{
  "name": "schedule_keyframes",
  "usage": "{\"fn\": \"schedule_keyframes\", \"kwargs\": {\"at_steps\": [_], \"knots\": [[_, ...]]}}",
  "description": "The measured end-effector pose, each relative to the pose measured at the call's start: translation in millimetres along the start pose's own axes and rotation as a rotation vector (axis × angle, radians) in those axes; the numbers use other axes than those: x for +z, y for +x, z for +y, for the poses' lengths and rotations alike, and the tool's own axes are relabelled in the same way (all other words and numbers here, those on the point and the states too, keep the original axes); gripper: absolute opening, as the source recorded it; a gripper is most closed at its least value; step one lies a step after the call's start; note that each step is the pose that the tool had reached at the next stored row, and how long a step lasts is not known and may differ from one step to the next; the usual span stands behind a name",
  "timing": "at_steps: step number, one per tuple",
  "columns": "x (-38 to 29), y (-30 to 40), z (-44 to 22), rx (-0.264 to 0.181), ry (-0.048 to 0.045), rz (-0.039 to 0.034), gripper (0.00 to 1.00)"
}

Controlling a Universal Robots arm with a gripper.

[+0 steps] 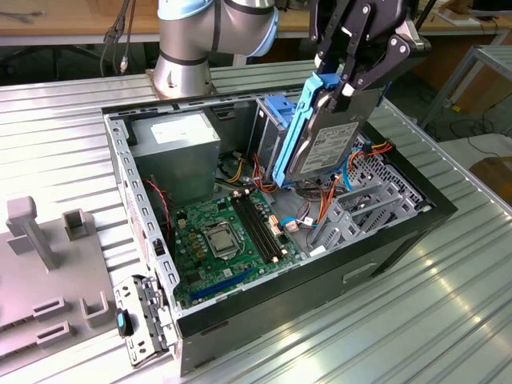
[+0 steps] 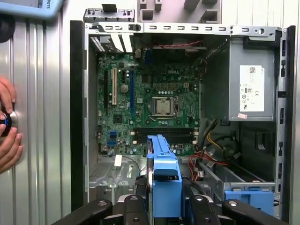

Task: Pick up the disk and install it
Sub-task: 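Insert the disk into the insertion slot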

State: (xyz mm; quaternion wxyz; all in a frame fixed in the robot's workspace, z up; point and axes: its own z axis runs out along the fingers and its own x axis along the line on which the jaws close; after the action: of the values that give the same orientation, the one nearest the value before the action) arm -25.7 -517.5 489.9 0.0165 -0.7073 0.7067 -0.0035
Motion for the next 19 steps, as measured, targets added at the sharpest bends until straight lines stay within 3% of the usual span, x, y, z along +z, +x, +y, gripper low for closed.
{"fn": "schedule_keyframes", "kwargs": {"at_steps": [3,9,19], "knots": [[1.5,1.2,-7.1,0.001,-0.0001,0.0001,0.37],[3.6,5.4,-14.5,0.004,0.0000,0.0002,0.37],[10.2,17.0,-37.8,0.007,0.0001,0.0003,0.37]]}}
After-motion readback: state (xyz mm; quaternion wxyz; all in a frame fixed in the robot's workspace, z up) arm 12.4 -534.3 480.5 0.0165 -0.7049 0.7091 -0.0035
